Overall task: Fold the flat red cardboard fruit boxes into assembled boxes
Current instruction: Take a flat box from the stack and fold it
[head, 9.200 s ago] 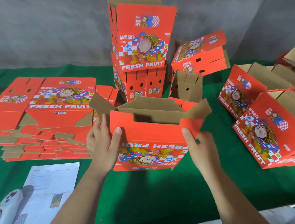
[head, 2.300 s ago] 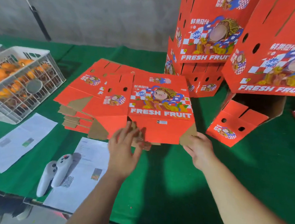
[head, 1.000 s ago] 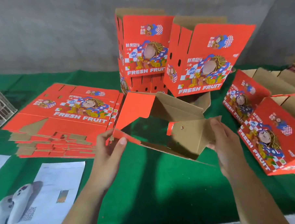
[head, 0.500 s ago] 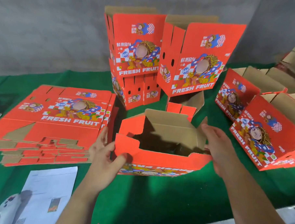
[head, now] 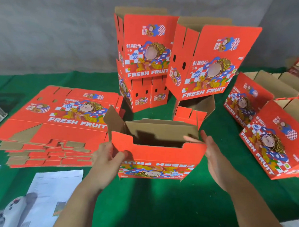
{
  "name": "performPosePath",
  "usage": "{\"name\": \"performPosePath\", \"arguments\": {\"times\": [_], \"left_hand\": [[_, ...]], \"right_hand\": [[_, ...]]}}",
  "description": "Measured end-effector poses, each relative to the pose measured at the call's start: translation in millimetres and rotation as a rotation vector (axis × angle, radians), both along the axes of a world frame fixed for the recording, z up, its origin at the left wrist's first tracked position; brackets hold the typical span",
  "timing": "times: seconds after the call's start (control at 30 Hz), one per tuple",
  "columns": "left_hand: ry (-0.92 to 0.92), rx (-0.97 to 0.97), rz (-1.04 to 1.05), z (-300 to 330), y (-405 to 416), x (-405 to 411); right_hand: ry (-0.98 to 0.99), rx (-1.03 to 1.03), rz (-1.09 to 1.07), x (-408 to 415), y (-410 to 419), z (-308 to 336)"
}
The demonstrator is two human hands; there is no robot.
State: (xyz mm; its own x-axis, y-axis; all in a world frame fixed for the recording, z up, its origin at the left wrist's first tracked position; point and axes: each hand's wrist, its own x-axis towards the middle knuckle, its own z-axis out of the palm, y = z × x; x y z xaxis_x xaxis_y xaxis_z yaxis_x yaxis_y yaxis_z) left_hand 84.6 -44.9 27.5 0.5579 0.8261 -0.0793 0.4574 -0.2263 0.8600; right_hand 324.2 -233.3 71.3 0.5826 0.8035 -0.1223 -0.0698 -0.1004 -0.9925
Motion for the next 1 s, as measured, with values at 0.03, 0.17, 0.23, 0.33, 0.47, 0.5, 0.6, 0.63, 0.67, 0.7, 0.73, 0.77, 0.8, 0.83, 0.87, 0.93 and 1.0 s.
{"name": "performPosePath", "arguments": {"times": [0.03,0.17,0.23,0.33,0.47,0.5,0.6,0.63,0.67,0.7,0.73,0.77,0.8,0.83,0.87,0.93,1.0], "left_hand": [[0.025,-0.002,0.011,-2.6,0.6,0.3],[0.008,0.103,0.091,-19.1,-1.9,6.2],[-0.088,0.124,0.125,-24.1,-6.9,8.1],[-0.197,0.103,0.169,-33.4,-12.4,7.5],[-0.064,0.290,0.290,-39.1,-12.8,11.2],[-0.016,0.342,0.301,-37.7,-14.4,13.5],[0.041,0.451,0.304,-35.0,-18.1,18.2],[0.034,0.484,0.304,-35.0,-17.9,18.7],[0.030,0.520,0.301,-35.4,-17.4,19.2],[0.033,0.555,0.290,-35.9,-16.8,19.7],[0.043,0.584,0.277,-36.4,-16.7,19.9],[0.055,0.602,0.266,-36.9,-17.0,19.7],[0.065,0.617,0.261,-37.8,-17.2,19.1],[0.074,0.632,0.260,-38.7,-17.3,17.9],[0.084,0.658,0.263,-40.0,-17.4,15.7],[0.084,0.731,0.233,-42.6,-17.7,11.6],[0.003,0.798,0.102,-45.7,-18.9,9.7]], "right_hand": [[-0.039,0.021,0.053,2.5,-8.6,-8.0],[-0.272,-0.132,0.018,1.3,-10.2,-34.2],[-0.393,-0.194,-0.062,-1.7,-17.6,-47.0],[-0.496,-0.127,-0.237,3.4,-10.3,-66.8],[-0.619,-0.278,-0.424,-13.7,-8.8,-85.9],[-0.715,-0.353,-0.509,-17.2,-7.8,-85.9],[-1.125,-0.361,-0.625,-26.9,-1.5,-73.2],[-1.235,-0.288,-0.571,-29.8,1.8,-69.4],[-1.301,-0.217,-0.480,-34.4,5.6,-67.8],[-1.317,-0.182,-0.364,-40.2,10.4,-66.1],[-1.294,-0.188,-0.244,-44.3,16.0,-63.2],[-1.232,-0.231,-0.146,-45.2,22.2,-60.0],[-1.153,-0.297,-0.092,-43.2,28.9,-57.2],[-1.094,-0.361,-0.067,-38.9,34.8,-54.9],[-1.074,-0.417,-0.051,-33.9,40.1,-54.4],[-1.096,-0.524,0.005,-27.5,48.7,-57.3],[-1.123,-0.599,0.064,-30.3,53.3,-61.6]]}}
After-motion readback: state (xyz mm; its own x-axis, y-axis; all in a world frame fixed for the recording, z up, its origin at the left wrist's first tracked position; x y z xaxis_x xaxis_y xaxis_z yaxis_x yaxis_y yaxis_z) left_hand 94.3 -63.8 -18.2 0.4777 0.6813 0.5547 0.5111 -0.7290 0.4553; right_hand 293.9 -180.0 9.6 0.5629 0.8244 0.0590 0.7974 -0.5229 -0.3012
